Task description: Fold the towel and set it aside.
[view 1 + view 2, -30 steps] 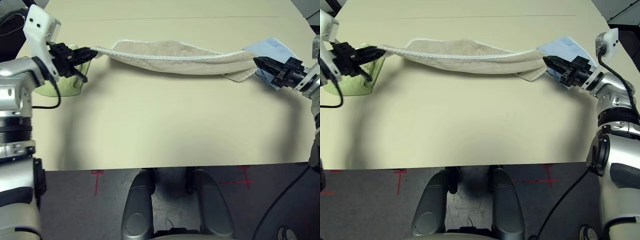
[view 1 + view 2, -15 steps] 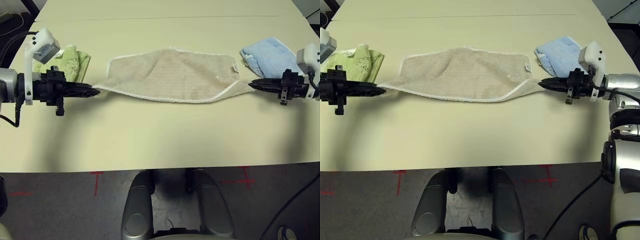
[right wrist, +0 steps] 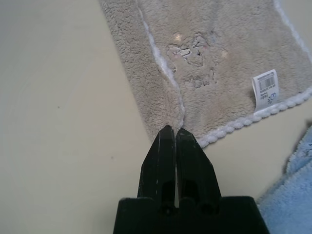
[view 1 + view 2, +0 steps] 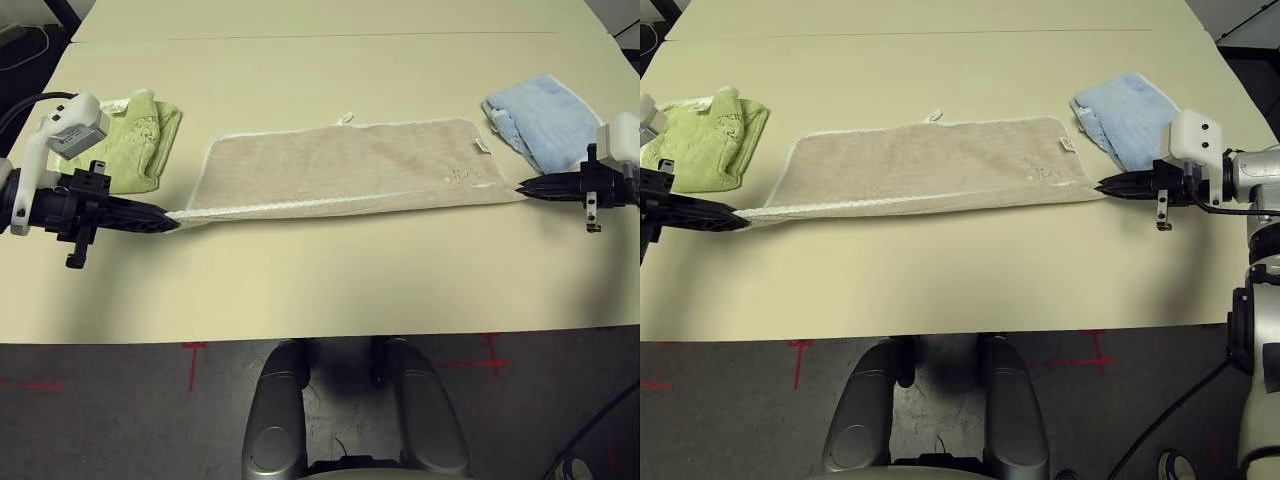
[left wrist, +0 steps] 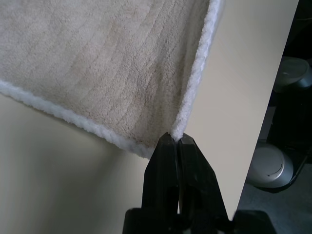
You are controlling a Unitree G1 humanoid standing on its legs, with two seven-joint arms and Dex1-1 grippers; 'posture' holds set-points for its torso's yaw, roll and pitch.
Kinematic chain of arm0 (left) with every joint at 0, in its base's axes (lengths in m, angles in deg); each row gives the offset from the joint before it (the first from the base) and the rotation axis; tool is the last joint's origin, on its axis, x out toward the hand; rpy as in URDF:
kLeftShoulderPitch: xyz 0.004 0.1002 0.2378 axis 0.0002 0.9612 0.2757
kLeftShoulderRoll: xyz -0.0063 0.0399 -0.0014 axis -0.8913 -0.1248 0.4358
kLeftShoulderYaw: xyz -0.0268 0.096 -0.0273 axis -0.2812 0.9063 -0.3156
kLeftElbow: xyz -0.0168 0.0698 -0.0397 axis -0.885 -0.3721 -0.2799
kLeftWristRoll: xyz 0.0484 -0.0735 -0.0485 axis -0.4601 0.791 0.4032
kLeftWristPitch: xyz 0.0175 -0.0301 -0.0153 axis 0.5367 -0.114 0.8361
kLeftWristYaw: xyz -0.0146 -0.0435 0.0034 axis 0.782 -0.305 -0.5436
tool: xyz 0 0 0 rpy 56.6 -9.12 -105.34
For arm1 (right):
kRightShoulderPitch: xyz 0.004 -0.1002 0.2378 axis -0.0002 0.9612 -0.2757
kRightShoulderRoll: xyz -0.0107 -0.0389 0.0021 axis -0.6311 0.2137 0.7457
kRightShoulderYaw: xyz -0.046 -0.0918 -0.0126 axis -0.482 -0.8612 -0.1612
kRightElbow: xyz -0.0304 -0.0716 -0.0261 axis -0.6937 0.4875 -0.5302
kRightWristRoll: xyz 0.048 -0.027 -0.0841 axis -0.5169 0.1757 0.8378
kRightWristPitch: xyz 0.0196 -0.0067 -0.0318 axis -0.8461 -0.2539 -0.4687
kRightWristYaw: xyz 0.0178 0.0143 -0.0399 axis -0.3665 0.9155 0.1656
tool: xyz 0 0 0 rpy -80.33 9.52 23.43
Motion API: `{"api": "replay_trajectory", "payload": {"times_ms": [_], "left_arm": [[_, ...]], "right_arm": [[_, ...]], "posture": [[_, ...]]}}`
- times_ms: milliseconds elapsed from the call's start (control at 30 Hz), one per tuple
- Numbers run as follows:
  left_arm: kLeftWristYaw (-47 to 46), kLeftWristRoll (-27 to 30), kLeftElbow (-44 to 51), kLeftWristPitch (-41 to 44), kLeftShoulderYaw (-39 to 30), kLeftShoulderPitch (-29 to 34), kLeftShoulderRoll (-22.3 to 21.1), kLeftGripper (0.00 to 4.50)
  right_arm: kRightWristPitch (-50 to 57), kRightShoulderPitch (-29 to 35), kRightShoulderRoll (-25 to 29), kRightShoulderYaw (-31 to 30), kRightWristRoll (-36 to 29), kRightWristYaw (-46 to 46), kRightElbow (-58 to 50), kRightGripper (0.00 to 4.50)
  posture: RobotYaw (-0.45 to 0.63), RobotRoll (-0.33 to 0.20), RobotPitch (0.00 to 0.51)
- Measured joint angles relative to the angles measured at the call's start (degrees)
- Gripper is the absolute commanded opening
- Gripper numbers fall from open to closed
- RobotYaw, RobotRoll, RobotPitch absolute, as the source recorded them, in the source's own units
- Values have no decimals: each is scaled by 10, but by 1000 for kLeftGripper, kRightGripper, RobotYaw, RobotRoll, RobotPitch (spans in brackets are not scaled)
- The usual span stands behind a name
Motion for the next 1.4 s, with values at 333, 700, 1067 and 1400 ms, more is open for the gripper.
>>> {"api": "replay_trajectory", "payload": {"times_ms": [333,700,1067,1400], "left_arm": [[0,39,19,-3,32,5,-39,28],[-83,-53,-97,-60,62,-150,87,28],[-192,-157,-285,-147,66,-254,221,28],[-176,-198,-362,-184,73,-285,239,28]], "right_arm": [[-1,25,28,-57,-49,1,-38,0],[31,-26,-2,-32,-40,-108,10,0],[109,-62,-69,-14,-3,-319,40,0],[138,-90,-106,-18,48,-449,56,0]], "posture": [[36,0,290],[46,0,289],[31,0,295],[37,0,299]]}}
